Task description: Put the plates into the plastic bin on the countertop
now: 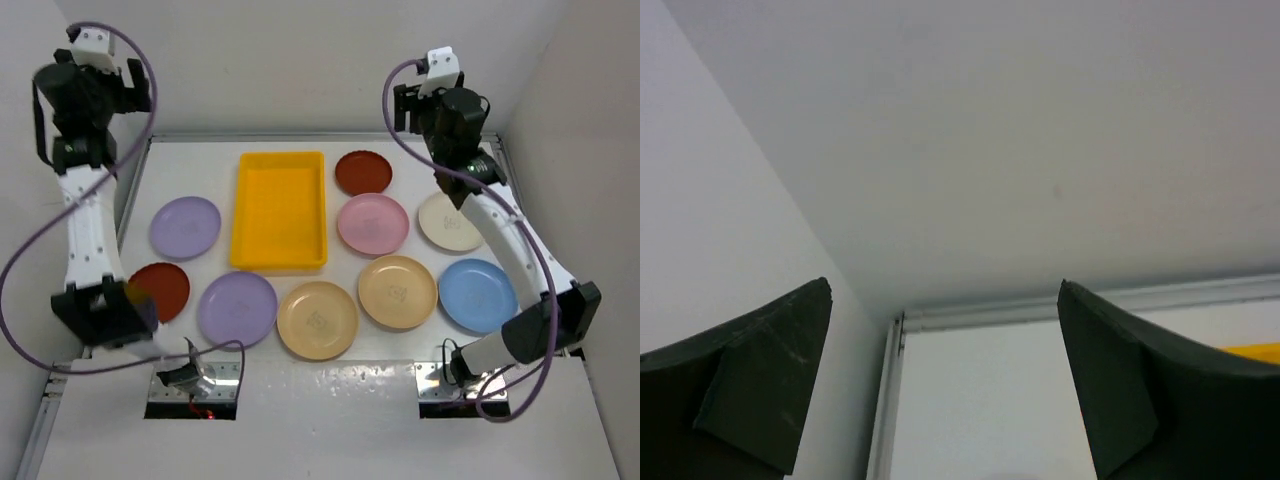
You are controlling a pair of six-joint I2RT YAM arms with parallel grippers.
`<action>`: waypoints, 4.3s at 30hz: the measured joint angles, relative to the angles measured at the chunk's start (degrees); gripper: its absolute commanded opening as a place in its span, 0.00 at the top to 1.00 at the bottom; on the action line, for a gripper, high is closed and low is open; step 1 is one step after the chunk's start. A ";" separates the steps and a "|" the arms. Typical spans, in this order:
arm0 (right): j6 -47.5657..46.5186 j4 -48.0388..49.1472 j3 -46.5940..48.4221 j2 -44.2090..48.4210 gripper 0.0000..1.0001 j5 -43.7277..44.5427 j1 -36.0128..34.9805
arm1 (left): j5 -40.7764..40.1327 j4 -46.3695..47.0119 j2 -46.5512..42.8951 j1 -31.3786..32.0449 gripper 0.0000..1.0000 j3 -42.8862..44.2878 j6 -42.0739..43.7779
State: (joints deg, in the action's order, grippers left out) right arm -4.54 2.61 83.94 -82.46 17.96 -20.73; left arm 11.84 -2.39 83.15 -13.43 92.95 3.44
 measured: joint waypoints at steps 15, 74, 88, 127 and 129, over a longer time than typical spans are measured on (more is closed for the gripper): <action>24.00 -34.91 12.76 -23.65 0.15 -14.51 3.34 | 1.46 -53.29 45.40 -12.92 0.24 16.90 9.38; 40.63 -37.68 -8.68 -25.62 0.44 -14.29 12.92 | 12.68 -44.94 38.73 14.91 1.00 15.41 6.71; 42.66 -34.56 -7.41 -33.55 0.68 -14.25 11.54 | 7.82 -44.61 43.85 17.16 0.74 15.41 7.72; 40.76 -36.28 34.77 -49.05 1.00 -18.38 -9.40 | 9.81 -43.01 41.18 3.08 0.44 24.52 3.15; 40.76 -37.00 33.97 -49.90 1.00 -19.06 -9.46 | 9.81 -43.01 41.03 2.95 0.44 23.71 3.17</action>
State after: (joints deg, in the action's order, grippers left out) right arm 36.23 -34.39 117.91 -132.35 -1.10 -30.20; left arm 21.65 -45.41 124.18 -10.48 116.66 6.61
